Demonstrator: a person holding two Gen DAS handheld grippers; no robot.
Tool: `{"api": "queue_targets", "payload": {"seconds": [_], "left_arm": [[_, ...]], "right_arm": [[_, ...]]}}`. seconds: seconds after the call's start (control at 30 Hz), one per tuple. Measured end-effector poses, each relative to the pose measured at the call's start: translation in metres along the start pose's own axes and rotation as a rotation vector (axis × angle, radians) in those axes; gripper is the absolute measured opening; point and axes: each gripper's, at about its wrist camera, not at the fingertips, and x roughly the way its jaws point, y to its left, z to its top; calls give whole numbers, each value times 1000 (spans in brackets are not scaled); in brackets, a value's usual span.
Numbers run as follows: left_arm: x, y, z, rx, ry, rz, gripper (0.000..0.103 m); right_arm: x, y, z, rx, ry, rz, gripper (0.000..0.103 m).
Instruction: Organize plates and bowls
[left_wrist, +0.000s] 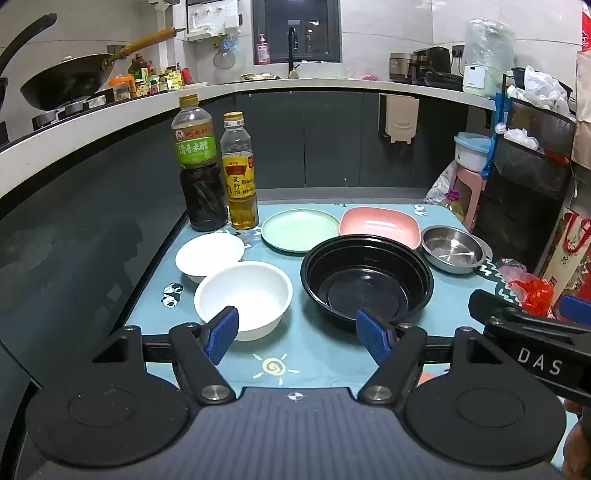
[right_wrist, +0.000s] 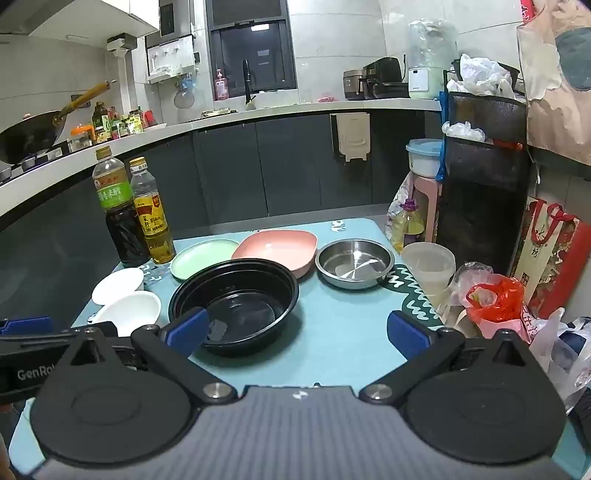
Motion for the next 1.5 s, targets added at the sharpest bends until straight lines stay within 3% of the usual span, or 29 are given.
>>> {"api": "queue_targets", "payload": {"seconds": [0.07,1.5], "left_arm": [[-2,2,-1,-20,-26,-13,68],[22,-6,1,-20,34,7,68]], "right_arm": [[0,-1,1,-1,0,-1,55],[17,-7,5,20,15,-14,55]]}}
